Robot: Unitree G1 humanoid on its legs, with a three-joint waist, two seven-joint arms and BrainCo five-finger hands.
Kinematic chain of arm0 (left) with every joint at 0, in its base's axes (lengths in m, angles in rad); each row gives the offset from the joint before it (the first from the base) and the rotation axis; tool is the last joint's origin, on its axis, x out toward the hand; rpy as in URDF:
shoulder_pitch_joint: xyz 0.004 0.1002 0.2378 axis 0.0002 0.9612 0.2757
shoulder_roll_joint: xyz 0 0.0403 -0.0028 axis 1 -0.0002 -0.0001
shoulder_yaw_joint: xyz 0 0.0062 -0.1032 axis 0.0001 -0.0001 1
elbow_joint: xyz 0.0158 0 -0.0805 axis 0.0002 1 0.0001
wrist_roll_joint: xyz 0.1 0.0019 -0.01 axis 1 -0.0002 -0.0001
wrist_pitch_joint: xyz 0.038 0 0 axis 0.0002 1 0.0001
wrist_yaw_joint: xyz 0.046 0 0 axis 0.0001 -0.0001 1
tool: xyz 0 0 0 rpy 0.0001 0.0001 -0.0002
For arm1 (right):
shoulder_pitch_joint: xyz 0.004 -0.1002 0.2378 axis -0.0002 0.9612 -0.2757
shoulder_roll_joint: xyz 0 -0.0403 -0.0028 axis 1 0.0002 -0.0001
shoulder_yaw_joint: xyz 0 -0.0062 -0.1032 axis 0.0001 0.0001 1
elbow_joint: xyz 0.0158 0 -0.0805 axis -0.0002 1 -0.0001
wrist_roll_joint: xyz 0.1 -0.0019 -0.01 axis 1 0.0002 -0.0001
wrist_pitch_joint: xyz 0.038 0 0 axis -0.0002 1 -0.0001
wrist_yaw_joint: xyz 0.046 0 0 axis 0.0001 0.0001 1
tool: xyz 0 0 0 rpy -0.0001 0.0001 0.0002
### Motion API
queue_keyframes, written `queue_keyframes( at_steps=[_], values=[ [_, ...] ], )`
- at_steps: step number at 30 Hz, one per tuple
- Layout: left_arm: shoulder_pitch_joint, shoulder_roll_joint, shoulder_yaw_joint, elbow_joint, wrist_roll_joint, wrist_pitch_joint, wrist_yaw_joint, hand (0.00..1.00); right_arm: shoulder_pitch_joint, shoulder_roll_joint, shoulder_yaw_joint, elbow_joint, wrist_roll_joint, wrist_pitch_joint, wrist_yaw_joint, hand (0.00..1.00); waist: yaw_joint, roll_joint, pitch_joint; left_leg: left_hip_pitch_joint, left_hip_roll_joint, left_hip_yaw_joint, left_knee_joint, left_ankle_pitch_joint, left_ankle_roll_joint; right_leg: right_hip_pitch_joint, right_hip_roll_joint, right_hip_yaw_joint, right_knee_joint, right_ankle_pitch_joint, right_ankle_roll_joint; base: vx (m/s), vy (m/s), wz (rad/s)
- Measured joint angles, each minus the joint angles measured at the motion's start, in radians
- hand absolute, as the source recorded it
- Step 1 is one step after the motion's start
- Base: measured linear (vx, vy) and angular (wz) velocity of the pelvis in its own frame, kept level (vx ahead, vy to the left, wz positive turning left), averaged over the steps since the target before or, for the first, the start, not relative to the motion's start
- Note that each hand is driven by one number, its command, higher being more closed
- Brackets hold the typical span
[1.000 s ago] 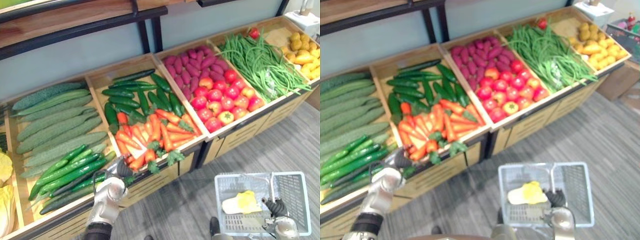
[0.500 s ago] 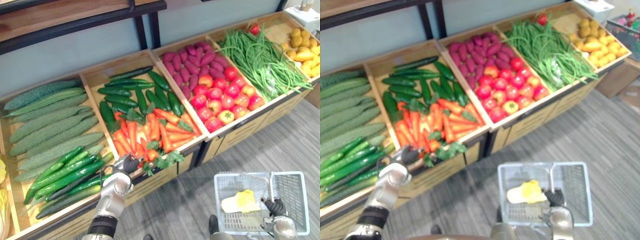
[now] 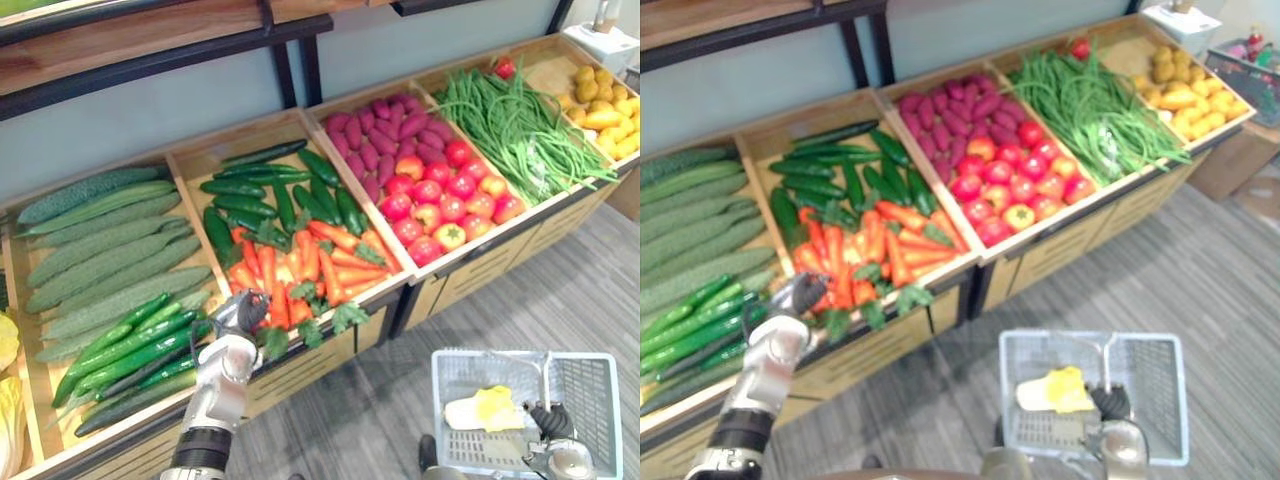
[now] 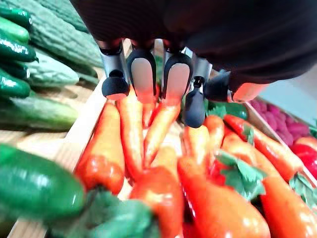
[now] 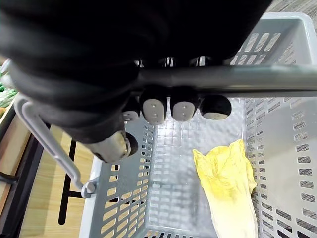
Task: Pick vegetable in the basket
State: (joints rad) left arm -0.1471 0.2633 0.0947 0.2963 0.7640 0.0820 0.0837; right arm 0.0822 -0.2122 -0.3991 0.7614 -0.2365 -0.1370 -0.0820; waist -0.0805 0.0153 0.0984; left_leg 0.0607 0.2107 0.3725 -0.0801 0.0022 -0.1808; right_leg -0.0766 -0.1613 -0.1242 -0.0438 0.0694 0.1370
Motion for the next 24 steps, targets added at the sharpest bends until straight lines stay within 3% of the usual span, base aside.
queue_keyframes(
  at_steps=[14,15,21,24],
  values=[
    [-0.035,0.022,0.076,-0.029,0.005,0.031,0.071,1.0,0.011,0.001,0.006,0.0,-0.001,0.0,0.0,1.0,0.002,-0.012,-0.039,0.011,0.002,-0.004,0.011,0.0,0.0,0.01,-0.002,-0.002,0.01,-0.002,-0.002,0.0,0.0,0.0],
    [-0.035,0.022,0.08,-0.029,0.005,0.032,0.072,0.0,0.012,0.001,0.006,0.0,-0.001,0.0,0.0,1.0,0.002,-0.014,-0.04,0.011,0.002,-0.004,0.011,0.0,0.0,0.01,-0.002,-0.002,0.01,-0.001,-0.002,0.0,0.0,0.0],
    [-0.033,0.014,0.079,-0.029,0.004,0.036,0.087,0.0,0.011,0.005,0.006,0.0,-0.001,0.0,0.0,1.0,0.002,-0.016,-0.041,0.009,0.001,-0.005,0.005,0.0,0.0,0.009,-0.002,-0.005,0.006,-0.001,-0.002,0.0,0.0,0.0],
    [-0.026,0.011,0.078,-0.03,-0.007,0.035,0.048,0.0,0.011,0.006,0.005,0.0,-0.001,0.0,0.0,1.0,0.002,-0.016,-0.041,0.009,0.0,-0.005,0.003,0.0,0.0,0.01,-0.002,-0.006,0.004,-0.001,-0.002,0.0,0.0,0.0]
  ],
)
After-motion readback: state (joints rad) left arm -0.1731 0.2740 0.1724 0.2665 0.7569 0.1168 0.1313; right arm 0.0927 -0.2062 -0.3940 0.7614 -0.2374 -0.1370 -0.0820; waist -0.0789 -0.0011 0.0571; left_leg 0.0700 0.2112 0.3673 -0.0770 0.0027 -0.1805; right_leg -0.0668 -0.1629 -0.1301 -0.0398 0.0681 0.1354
